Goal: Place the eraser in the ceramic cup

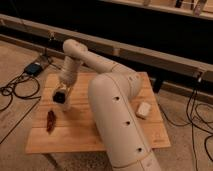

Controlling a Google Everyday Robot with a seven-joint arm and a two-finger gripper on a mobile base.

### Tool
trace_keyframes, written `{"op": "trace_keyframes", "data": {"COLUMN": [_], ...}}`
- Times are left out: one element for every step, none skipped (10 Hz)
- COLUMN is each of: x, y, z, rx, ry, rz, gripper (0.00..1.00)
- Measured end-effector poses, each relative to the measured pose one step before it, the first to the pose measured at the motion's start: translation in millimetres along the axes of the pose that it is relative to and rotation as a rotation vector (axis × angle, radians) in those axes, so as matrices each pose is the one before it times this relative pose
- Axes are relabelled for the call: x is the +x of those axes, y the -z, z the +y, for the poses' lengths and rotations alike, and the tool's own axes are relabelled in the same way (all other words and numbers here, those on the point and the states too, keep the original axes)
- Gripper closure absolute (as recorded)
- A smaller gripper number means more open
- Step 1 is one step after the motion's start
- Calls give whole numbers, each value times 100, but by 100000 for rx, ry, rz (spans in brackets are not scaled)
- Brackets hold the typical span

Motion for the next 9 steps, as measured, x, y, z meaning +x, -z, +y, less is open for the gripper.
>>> {"op": "trace_keyframes", "data": {"x": [-124,-131,-133,-145,28,-46,0,-1,-4], "y": [-121,-93,-16,-16,66,-75,-6,12,-12], "z": [-340,-268,-243,-185,45,-39,-4,7,-20], "rx": [346,261,120,43,-63,-12,16,16,9], "ry": [-1547,-1273,-1257,-984,48,-89,-4,1,-32], "rz": [946,760,652,520,-73,118,14,-35,23], "gripper": [100,100,100,100,100,99,99,99,99]}}
